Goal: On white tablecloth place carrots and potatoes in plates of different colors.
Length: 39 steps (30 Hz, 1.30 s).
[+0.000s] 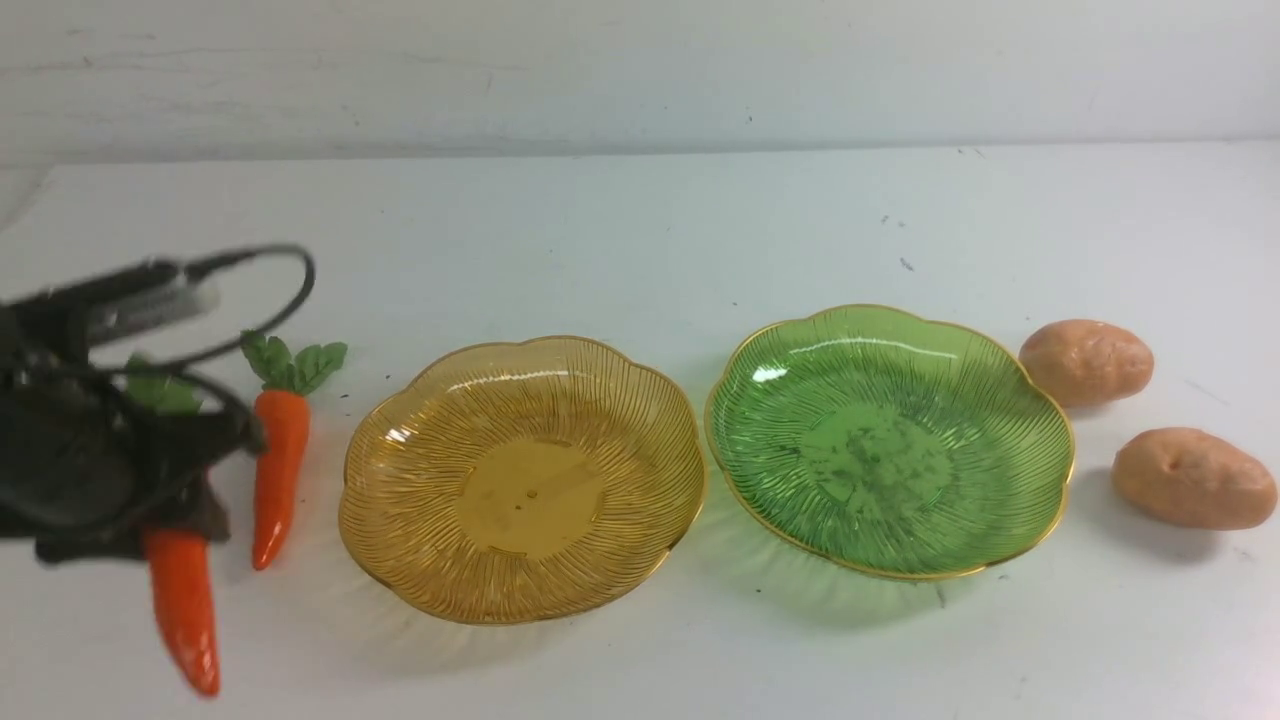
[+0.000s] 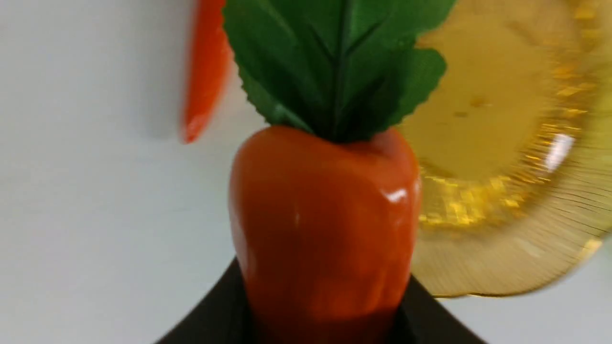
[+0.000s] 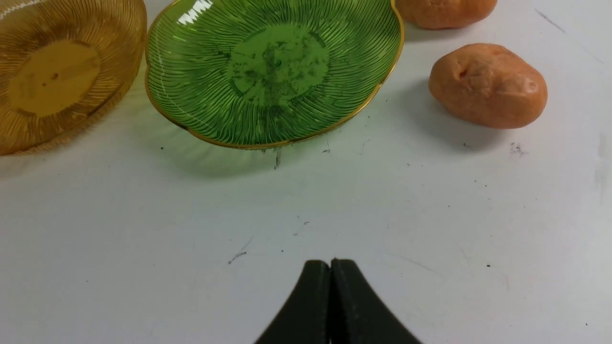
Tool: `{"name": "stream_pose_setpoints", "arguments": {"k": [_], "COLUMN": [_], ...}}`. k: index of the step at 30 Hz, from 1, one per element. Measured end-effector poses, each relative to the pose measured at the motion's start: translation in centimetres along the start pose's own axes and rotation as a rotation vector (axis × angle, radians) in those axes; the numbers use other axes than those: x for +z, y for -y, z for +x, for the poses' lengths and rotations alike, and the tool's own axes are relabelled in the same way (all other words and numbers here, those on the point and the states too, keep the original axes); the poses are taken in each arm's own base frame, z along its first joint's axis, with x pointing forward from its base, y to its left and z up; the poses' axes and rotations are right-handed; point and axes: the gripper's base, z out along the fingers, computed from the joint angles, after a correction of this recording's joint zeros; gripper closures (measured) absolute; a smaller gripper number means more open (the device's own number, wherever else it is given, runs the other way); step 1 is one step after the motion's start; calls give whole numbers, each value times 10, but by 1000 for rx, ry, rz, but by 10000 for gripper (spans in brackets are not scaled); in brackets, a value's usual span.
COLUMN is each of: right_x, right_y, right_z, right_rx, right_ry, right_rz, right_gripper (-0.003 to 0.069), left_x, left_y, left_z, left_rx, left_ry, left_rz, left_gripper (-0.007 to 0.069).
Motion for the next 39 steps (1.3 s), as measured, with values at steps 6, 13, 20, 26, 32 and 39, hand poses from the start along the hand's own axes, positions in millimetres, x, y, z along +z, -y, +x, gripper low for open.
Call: {"name": "stream_pose_setpoints", "arguments": {"k": [6,13,20,26,32,39], "right_x": [0,0,0,0,0,0], "right_y": [0,-1,-1,-1,-1,-1], "right_z": [-1,-1,-1,-1,-1,-1], "right_rx": [-3,-14,-14,-18,-19,-18], "right_ry": [11,12,13,13,13,14], "right_rz": [-2,-7,-7,-10,-10,-11], "right_gripper": [674,674,674,674,674,674], "left_x": [28,89,118,125,92,66], "left_y": [55,73,76,75,78,27], "left_z": [-27,-54,-64,-65,-88,-114], "left_rx": [173,278,283,267,286,265], "left_ry": [-64,-123,-155,-172,-134,-128], "left_rz": [80,-19,-39,-57,-168,-212], "left_gripper": [393,364,219,4,154,606]}}
